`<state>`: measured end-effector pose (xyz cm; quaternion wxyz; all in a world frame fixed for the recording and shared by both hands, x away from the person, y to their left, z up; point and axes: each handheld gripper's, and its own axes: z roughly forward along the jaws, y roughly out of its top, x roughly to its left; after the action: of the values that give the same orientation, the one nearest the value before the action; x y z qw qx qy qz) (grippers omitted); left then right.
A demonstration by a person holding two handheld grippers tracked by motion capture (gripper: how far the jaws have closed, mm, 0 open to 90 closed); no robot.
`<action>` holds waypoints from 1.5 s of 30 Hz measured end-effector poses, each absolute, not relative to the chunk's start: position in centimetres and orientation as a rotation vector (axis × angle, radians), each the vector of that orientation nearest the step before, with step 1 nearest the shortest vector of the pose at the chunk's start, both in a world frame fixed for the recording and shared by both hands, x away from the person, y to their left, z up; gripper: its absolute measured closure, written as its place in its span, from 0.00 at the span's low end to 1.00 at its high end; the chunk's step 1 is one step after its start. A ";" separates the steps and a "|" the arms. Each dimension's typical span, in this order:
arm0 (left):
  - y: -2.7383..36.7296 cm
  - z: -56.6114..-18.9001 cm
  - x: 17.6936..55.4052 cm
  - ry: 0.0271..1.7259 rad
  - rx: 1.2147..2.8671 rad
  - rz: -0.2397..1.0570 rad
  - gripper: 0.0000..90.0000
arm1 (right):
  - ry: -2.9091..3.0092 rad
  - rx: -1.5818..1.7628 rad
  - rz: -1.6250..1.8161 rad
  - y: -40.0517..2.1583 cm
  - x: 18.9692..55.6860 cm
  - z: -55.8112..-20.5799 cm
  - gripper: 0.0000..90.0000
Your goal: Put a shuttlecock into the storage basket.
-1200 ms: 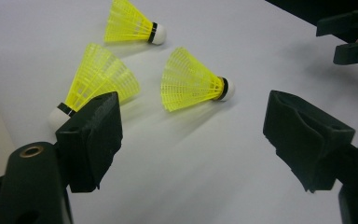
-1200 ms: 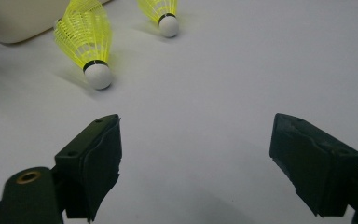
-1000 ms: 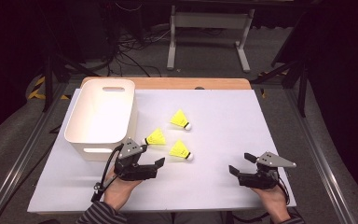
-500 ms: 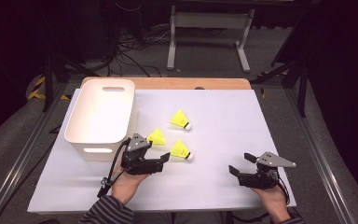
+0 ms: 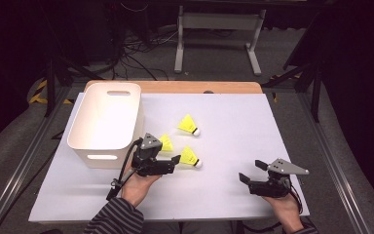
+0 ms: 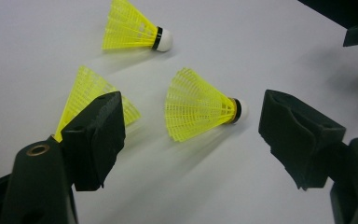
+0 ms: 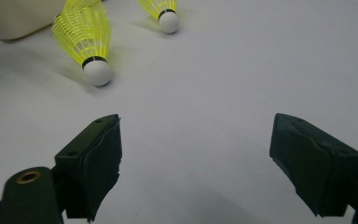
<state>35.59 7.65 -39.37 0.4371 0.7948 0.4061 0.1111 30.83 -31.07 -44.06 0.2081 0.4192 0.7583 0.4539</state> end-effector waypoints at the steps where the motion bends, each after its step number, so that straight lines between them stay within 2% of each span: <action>1: 7.6 -39.3 35.7 1.007 1.981 0.274 0.26 | 2.106 1.166 1.264 -31.1 30.8 -44.1 0.20; 18: 6.2 -38.6 36.7 1.030 2.112 0.217 0.24 | 2.116 1.160 1.258 -31.0 30.9 -44.1 0.20; 25: 5.6 -38.5 36.7 1.033 2.152 0.227 0.32 | 2.110 1.159 1.253 -31.0 30.8 -44.0 0.20; 29: 5.6 -38.3 37.1 1.033 2.149 0.178 0.33 | 2.104 1.161 1.252 -31.0 30.8 -44.0 0.21; 45: 4.5 -37.8 38.2 1.047 2.205 0.124 0.34 | 2.116 1.157 1.247 -30.9 30.8 -44.1 0.20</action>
<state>38.19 4.46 -37.79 0.3417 0.8479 0.4026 0.0475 30.82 -30.92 -44.07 0.2115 0.4164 0.7618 0.4490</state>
